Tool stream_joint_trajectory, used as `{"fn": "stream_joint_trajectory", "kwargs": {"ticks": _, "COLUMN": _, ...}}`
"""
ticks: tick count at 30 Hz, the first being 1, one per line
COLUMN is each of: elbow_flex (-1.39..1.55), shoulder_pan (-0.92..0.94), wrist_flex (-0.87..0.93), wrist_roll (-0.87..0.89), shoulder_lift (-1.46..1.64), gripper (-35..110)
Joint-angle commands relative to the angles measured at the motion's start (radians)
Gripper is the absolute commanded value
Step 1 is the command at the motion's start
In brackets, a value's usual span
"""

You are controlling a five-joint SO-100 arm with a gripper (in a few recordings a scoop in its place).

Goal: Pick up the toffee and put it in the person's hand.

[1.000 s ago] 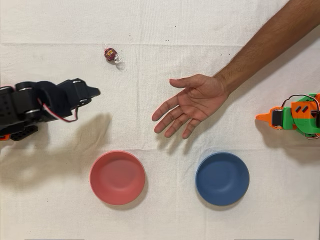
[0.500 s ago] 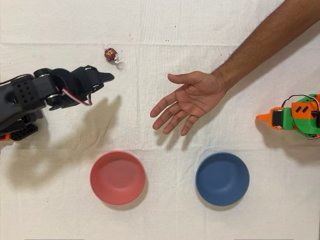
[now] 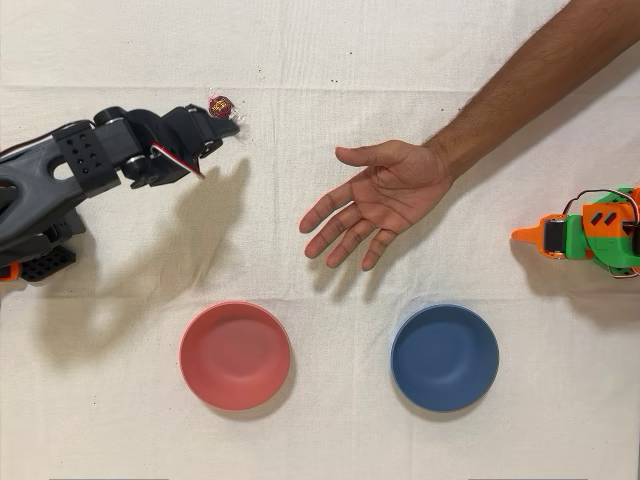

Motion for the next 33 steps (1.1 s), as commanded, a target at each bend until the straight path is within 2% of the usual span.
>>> {"fn": "stream_joint_trajectory", "kwargs": {"ticks": 1, "elbow_flex": -0.098, "shoulder_pan": -0.032, "wrist_flex": -0.011, "wrist_roll": 0.011, "shoulder_lift": -0.015, "gripper": 26}}
{"fn": "stream_joint_trajectory", "kwargs": {"ticks": 15, "elbow_flex": -0.146, "shoulder_pan": -0.114, "wrist_flex": -0.017, "wrist_roll": 0.046, "shoulder_lift": -0.130, "gripper": 27}}
{"fn": "stream_joint_trajectory", "kwargs": {"ticks": 33, "elbow_flex": -0.213, "shoulder_pan": -0.130, "wrist_flex": -0.057, "wrist_roll": 0.057, "shoulder_lift": -0.264, "gripper": 28}}
